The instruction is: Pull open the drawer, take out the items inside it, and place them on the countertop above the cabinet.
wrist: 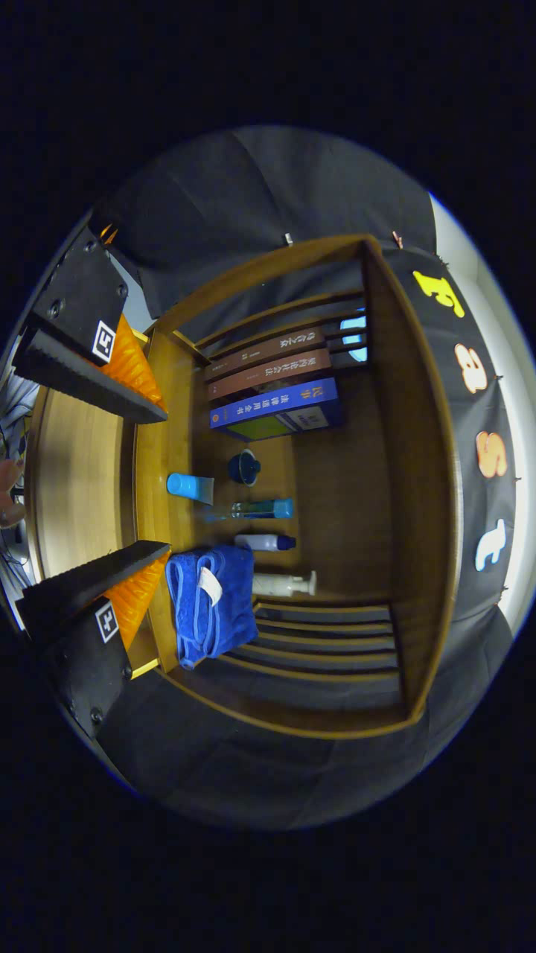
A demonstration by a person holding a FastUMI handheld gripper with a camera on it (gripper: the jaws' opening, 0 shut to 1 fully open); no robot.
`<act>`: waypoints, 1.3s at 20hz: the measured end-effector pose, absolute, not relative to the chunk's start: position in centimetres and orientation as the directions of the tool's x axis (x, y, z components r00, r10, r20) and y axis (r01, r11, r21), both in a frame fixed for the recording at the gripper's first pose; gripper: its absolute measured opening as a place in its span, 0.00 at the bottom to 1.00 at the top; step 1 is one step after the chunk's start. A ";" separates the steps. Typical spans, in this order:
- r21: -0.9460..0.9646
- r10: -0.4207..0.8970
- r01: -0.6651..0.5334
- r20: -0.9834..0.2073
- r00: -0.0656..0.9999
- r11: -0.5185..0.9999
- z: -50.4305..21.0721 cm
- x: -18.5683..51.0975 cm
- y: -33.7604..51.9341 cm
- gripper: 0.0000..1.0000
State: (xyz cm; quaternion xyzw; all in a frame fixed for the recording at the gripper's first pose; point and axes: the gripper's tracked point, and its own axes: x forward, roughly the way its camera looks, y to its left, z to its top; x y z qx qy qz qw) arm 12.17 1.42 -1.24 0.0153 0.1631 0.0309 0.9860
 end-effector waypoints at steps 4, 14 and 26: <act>0.006 0.097 -0.098 -0.241 0.966 0.995 -4.5 7.1 1.8 1.00; 0.096 0.038 -0.011 -0.281 0.959 0.995 -16.9 1.5 -0.3 1.00; 0.043 -0.001 0.014 -0.286 0.958 0.999 -18.3 3.6 -0.3 0.99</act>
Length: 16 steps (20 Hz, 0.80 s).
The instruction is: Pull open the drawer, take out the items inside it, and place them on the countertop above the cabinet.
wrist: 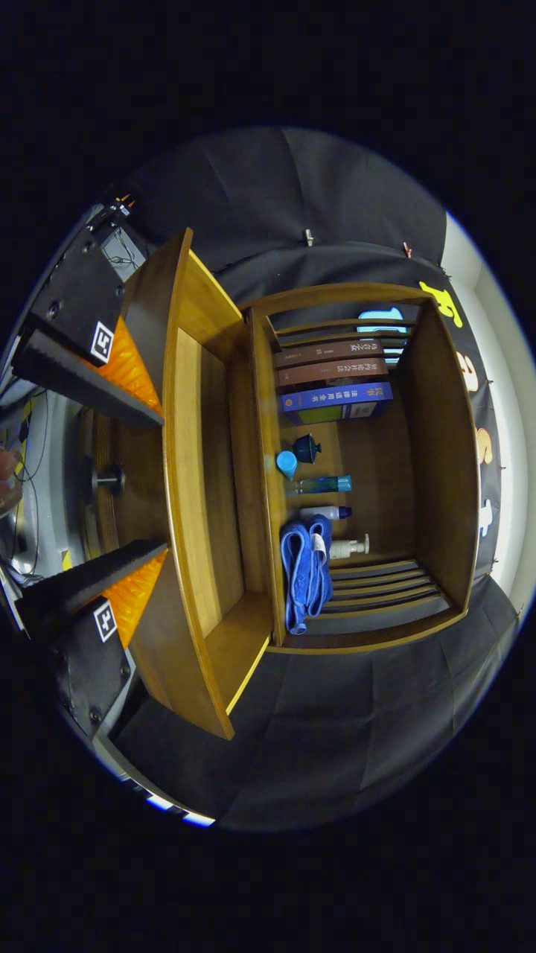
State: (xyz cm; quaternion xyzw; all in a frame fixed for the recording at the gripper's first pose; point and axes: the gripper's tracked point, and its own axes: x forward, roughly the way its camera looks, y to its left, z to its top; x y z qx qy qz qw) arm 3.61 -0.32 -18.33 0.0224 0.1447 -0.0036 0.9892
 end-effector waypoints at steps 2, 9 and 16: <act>0.049 0.000 0.015 -0.287 0.958 0.999 -18.1 5.1 -0.3 0.99; 0.048 -0.006 0.021 -0.297 0.955 0.999 -17.9 11.0 0.0 1.00; 0.038 -0.009 0.022 -0.305 0.952 0.999 -18.0 16.6 0.1 1.00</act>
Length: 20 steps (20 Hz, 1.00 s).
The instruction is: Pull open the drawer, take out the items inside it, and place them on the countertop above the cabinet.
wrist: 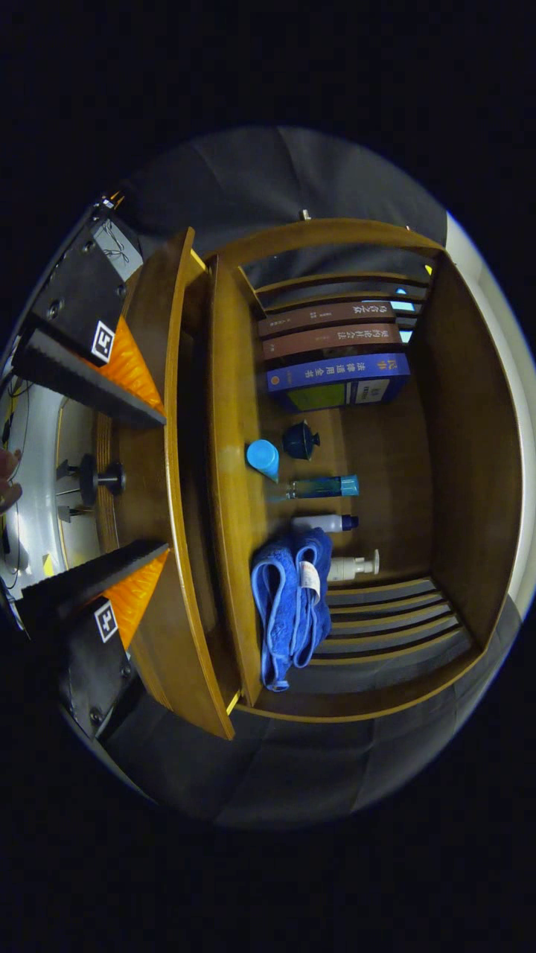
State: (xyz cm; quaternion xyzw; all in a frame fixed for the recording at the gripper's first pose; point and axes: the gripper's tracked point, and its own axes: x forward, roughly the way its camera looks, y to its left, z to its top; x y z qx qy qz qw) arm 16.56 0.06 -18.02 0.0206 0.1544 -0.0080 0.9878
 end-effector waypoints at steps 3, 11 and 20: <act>0.042 -0.010 0.024 -0.306 0.952 0.999 -18.1 18.2 0.2 1.00; 0.037 -0.022 0.035 -0.309 0.951 0.999 -18.3 20.0 0.2 1.00; 0.017 -0.021 0.029 -0.342 0.939 0.999 -18.2 19.8 0.2 1.00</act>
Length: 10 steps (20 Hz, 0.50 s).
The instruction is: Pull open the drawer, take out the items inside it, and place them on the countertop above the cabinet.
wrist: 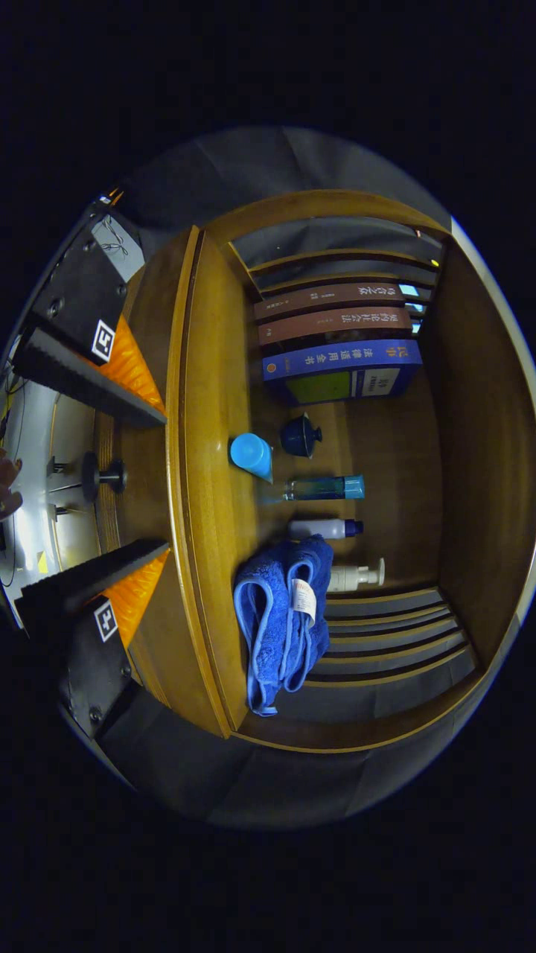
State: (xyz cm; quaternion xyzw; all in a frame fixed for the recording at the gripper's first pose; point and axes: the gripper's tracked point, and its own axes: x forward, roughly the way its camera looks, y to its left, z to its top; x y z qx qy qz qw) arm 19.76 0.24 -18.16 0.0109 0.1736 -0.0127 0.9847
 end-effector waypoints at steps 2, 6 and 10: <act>0.008 -0.024 0.029 -0.352 0.936 1.000 -17.9 19.7 0.2 1.00; -0.001 -0.021 0.022 -0.314 0.949 1.000 -15.1 19.0 0.3 1.00; -0.017 -0.018 0.014 -0.218 0.976 1.000 -8.7 18.0 0.2 1.00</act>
